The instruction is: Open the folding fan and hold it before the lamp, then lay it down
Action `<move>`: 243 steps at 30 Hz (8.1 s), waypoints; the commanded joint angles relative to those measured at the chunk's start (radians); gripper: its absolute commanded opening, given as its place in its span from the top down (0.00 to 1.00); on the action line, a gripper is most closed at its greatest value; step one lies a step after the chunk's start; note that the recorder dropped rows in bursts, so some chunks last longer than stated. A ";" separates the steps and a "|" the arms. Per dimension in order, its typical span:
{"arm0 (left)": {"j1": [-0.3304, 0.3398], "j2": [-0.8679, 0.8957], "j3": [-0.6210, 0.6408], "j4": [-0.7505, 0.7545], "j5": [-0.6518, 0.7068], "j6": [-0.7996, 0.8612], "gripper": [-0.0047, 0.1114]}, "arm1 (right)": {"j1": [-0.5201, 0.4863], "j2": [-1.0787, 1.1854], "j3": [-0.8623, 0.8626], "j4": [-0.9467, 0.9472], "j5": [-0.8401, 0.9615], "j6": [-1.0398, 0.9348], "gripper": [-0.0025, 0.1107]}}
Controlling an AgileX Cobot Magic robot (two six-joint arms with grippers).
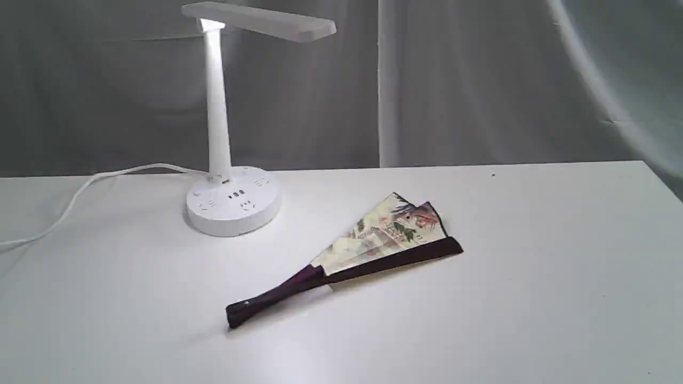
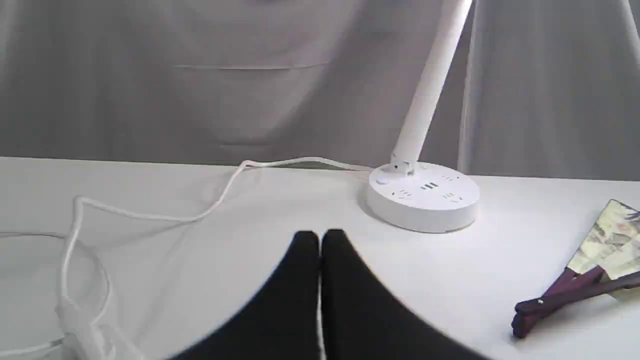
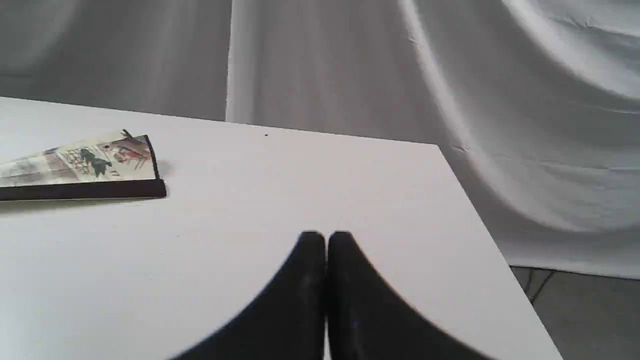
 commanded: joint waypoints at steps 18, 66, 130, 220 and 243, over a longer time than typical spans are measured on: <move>-0.005 -0.002 0.004 0.000 -0.011 -0.014 0.96 | 0.001 -0.004 0.003 -0.006 -0.024 -0.003 0.98; -0.005 -0.002 -0.467 -0.049 0.447 -0.115 0.96 | 0.001 -0.004 -0.371 0.299 0.289 0.013 0.98; -0.005 1.143 -0.643 -0.758 0.460 0.633 0.69 | 0.001 0.923 -0.620 0.342 0.420 -0.112 0.77; -0.523 2.404 -1.841 -0.137 0.489 0.248 0.64 | 0.001 0.923 -0.564 0.409 0.388 -0.111 0.77; -0.523 2.400 -1.841 -0.130 0.566 -0.062 0.64 | 0.001 0.923 -0.564 0.409 0.377 -0.111 0.77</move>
